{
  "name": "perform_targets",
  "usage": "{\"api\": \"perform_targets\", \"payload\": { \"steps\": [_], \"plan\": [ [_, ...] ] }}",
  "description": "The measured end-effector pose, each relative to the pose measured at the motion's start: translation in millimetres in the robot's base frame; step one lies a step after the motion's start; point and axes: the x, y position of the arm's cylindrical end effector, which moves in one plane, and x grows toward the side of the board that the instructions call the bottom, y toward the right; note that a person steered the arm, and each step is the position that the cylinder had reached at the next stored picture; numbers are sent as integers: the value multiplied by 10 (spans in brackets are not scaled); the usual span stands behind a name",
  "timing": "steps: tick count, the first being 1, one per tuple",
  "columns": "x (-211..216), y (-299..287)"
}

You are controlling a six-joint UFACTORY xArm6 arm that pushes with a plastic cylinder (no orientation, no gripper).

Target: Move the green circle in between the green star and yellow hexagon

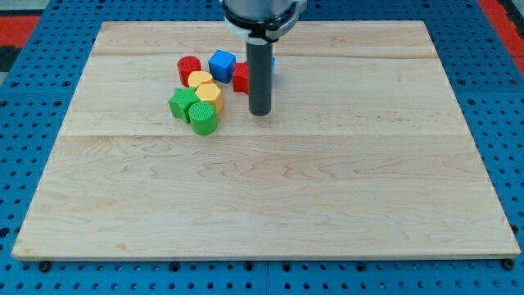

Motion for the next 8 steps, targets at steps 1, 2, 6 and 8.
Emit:
{"api": "perform_targets", "payload": {
  "steps": [1, 2, 6, 8],
  "plan": [
    [-45, -438],
    [-187, -489],
    [554, -535],
    [5, -739]
  ]
}}
